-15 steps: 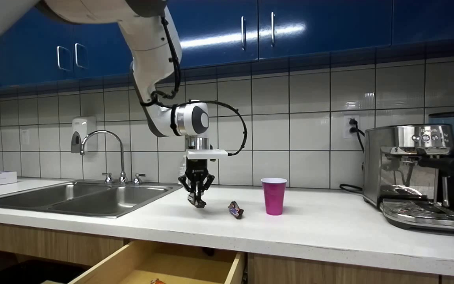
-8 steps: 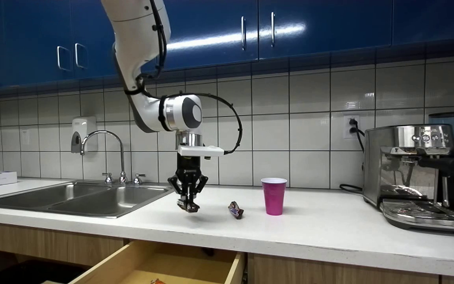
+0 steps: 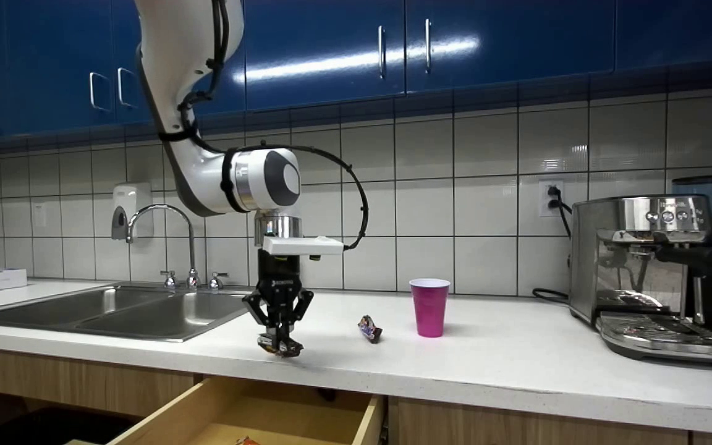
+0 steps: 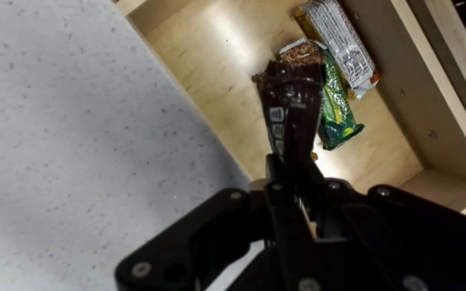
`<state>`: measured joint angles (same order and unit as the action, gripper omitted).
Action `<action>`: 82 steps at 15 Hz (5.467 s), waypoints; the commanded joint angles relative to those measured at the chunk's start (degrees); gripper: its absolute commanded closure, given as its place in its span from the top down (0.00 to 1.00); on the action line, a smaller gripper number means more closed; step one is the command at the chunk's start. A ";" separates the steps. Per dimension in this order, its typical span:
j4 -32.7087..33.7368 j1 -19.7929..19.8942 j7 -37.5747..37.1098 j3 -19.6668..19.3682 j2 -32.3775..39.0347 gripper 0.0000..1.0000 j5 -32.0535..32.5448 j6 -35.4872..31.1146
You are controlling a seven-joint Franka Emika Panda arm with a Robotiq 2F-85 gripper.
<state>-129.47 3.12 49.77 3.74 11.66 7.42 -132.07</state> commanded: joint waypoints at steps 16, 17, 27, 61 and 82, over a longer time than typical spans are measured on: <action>-13.05 -1.62 -0.38 -0.79 3.71 0.03 10.27 -17.61; -13.13 -1.66 -0.47 -0.80 4.14 0.03 10.56 -18.20; -13.89 -1.79 -1.08 -0.75 4.78 0.50 11.71 -19.49; 29.55 0.76 -18.89 -2.92 17.75 1.00 -1.09 0.89; 48.09 4.42 -27.81 -5.82 32.11 1.00 -0.39 8.81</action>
<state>-85.04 7.06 23.30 -2.34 41.99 6.80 -126.43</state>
